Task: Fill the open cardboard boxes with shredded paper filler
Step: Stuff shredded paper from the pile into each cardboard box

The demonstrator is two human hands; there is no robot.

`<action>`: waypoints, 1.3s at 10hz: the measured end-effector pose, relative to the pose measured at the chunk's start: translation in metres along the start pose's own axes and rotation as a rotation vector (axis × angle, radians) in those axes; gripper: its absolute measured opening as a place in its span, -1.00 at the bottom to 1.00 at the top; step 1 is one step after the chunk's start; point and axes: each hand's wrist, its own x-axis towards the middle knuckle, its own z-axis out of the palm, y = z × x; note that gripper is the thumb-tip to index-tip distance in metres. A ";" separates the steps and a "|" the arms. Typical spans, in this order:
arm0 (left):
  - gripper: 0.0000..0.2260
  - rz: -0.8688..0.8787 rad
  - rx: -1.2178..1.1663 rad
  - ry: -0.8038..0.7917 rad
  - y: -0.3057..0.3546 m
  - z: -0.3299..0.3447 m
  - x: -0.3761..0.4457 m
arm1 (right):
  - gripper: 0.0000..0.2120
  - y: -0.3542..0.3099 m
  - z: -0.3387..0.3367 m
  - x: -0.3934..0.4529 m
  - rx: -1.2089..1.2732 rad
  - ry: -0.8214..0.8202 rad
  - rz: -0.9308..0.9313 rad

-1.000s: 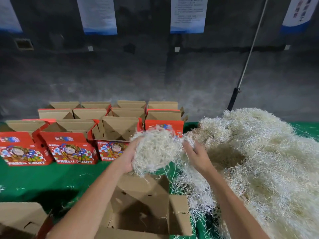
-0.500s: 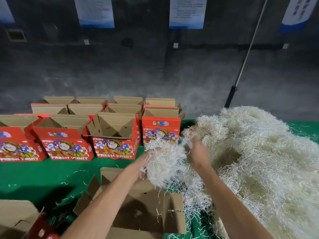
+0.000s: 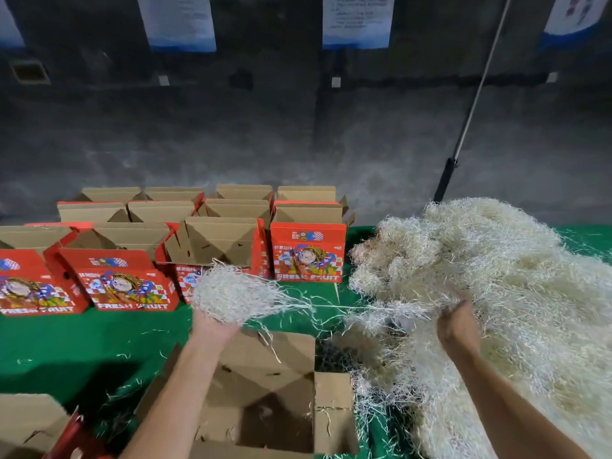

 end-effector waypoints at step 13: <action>-0.46 0.083 0.389 0.298 -0.027 0.001 -0.044 | -0.28 -0.076 0.052 -0.092 -0.170 -0.245 -0.092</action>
